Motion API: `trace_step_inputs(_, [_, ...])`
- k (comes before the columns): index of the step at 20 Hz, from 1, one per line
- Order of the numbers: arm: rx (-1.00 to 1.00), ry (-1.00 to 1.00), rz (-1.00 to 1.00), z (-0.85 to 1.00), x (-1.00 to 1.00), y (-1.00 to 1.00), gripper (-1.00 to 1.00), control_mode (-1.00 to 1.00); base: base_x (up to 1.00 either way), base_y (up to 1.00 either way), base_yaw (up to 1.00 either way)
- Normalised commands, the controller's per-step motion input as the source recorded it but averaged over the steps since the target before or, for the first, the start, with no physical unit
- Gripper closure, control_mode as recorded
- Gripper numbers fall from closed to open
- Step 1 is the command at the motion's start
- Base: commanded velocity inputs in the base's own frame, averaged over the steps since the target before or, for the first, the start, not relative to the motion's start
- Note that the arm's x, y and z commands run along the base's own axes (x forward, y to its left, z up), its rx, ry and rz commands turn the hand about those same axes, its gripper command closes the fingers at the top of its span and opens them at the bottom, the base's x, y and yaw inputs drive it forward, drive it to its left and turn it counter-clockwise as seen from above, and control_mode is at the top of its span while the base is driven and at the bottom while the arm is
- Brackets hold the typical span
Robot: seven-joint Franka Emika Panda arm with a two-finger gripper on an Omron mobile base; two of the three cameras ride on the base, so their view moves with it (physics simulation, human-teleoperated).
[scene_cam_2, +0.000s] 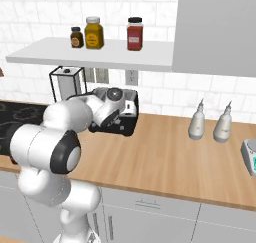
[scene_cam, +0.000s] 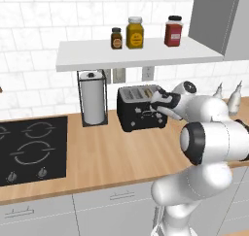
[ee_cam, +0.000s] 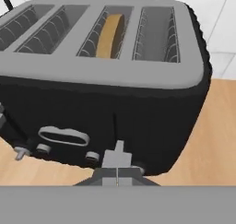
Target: Start the toaster. Once the lever pops up, take the bread to the plate on the dining counter.
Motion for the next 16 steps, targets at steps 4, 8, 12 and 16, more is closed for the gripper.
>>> trace_step_inputs(4, [-0.01, -0.03, 0.0, 0.89, -0.24, 0.0, 1.0, -1.0, 0.0, 0.0, 0.0])
trace_step_inputs(8, [0.0, 0.01, 0.0, 0.85, -0.06, 0.0, 1.0, -1.0, 0.0, 0.0, 0.0])
trace_step_inputs(12, [0.0, 0.01, 0.0, 0.58, -0.01, 0.03, 1.0, -1.0, 0.0, 0.0, 0.0])
trace_step_inputs(16, [0.0, 0.0, 0.0, 0.09, 0.01, 0.19, 1.0, -1.0, 0.0, 0.0, 0.0])
